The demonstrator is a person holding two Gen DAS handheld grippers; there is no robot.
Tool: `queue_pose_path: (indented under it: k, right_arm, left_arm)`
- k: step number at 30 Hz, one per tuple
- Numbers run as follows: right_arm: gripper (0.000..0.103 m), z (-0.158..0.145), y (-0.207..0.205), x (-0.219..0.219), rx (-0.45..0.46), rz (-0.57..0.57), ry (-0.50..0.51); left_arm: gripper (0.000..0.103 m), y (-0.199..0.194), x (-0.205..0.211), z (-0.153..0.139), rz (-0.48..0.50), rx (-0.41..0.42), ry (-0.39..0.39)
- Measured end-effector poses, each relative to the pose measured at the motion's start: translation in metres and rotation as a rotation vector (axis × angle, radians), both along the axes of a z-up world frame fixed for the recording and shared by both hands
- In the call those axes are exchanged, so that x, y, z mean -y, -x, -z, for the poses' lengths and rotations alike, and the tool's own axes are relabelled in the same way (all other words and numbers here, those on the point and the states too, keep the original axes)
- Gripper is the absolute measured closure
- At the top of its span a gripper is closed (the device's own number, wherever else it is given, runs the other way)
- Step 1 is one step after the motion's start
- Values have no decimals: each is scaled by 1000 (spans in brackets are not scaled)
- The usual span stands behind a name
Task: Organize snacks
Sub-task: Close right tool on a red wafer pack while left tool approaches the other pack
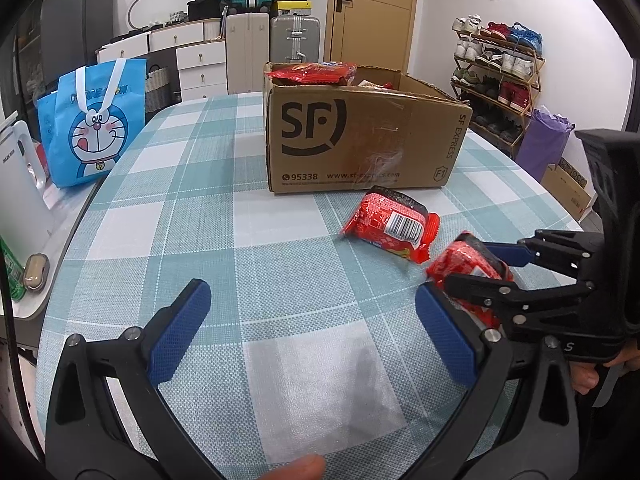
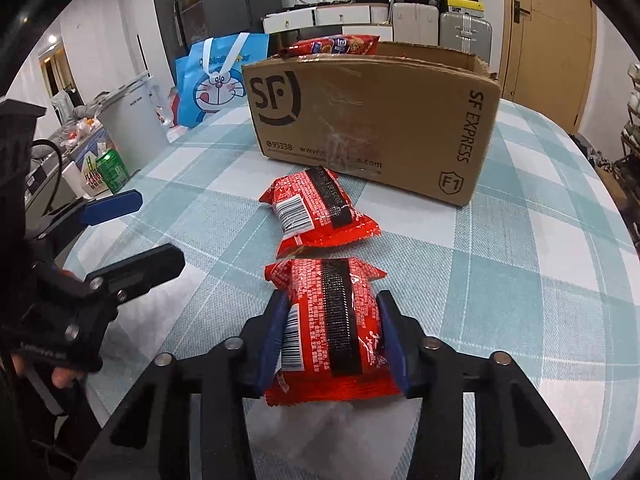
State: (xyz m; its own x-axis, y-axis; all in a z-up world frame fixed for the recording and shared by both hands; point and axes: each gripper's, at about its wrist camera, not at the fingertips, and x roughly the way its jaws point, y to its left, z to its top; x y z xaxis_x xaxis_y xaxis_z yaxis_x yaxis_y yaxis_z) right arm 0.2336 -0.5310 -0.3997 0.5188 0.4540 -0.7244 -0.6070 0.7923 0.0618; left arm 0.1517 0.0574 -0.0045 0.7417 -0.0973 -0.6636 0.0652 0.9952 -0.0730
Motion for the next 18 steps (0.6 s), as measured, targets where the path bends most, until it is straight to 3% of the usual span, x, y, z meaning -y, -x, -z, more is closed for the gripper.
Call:
queue_pose_path:
  k: [12,18]
  right_arm:
    - [59,-12,6,37,47,124,-144]
    - [59,-10,3,49,32,150,-149]
  left_arm:
    - [1,-9,9,1,12,-23,-37]
    - [1,-30,26,2,47,-48,-46]
